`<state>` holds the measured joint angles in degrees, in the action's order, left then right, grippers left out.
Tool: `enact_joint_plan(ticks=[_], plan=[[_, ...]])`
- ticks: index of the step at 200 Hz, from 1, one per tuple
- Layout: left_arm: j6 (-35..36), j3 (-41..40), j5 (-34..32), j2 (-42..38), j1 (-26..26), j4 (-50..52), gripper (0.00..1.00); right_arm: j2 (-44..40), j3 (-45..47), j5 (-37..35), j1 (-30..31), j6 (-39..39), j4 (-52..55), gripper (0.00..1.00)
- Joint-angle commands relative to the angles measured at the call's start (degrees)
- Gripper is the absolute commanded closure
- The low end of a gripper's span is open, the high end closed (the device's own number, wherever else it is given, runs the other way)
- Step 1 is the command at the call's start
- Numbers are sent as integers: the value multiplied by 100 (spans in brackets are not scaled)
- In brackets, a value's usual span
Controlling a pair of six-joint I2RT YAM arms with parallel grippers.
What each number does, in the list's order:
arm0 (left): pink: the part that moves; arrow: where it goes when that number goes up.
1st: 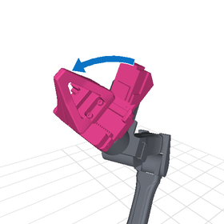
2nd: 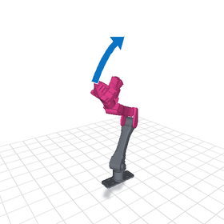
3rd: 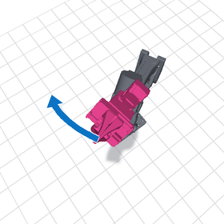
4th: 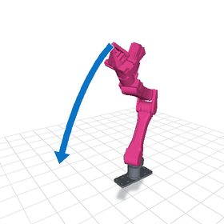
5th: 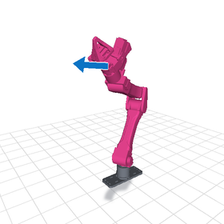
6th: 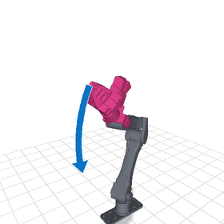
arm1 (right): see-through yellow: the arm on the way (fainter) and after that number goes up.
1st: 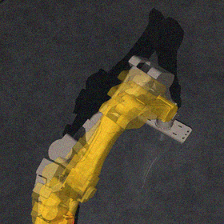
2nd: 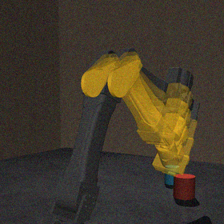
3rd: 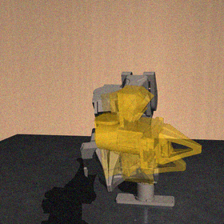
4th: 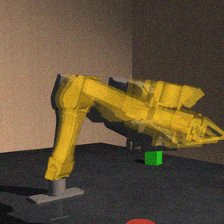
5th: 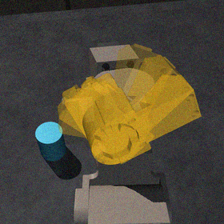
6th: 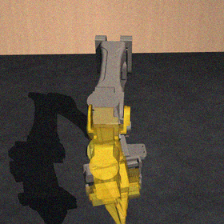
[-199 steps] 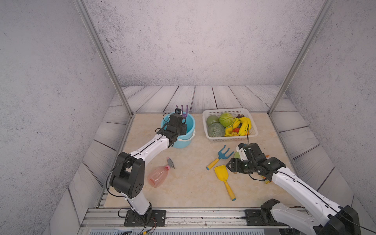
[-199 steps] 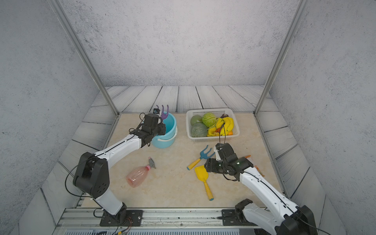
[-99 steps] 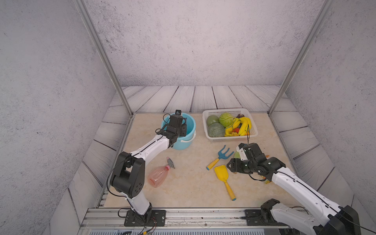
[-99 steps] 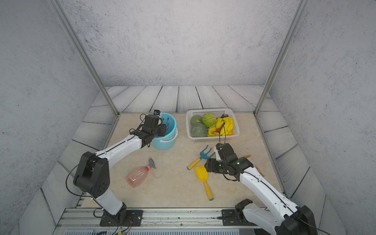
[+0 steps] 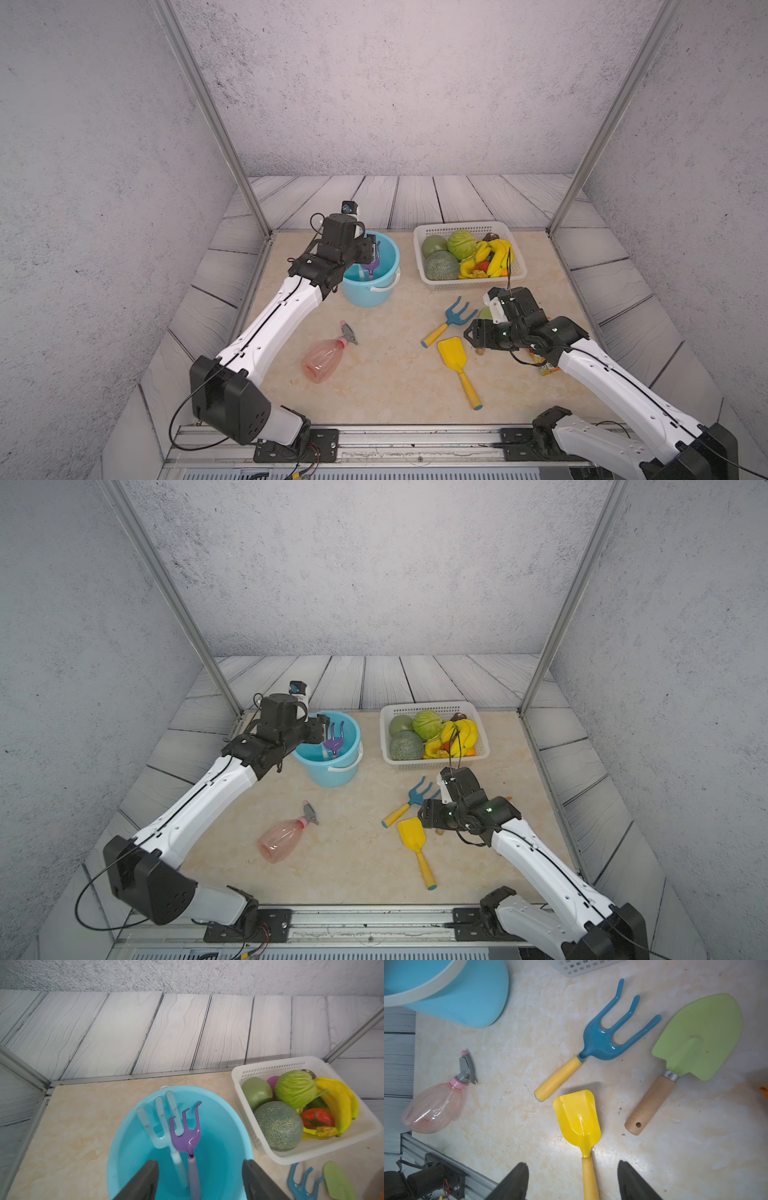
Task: Organize the gardening tools
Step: Place the gardening tool in the container, then pick up the gardening tool from the center of the board.
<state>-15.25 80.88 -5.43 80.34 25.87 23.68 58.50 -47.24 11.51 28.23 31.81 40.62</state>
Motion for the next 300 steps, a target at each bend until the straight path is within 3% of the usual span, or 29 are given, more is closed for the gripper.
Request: enact_joint_plan(ticks=[1,34,83,125,164,228,300], plan=[[-394,-108,486,-368,2,1020,29,-135,-183,-140,15,-160,393,27],[-933,-866,873,-1002,211,1500,28,-107,-268,-128,27,-254,821,28],[-1773,-2275,683,-1748,1306,1548,30,32,11,63,52,-183,1033,36],[-2592,-3337,778,-2062,1785,1187,30,534,413,61,518,77,749,39],[-2808,-3630,664,-2084,2049,1167,30,996,566,-139,887,290,508,43],[-2992,-3967,598,-2118,2063,1051,30,1876,620,-448,1528,587,84,47],[-3015,-4019,552,-2193,2063,1077,30,2381,577,-741,1675,728,-129,59]])
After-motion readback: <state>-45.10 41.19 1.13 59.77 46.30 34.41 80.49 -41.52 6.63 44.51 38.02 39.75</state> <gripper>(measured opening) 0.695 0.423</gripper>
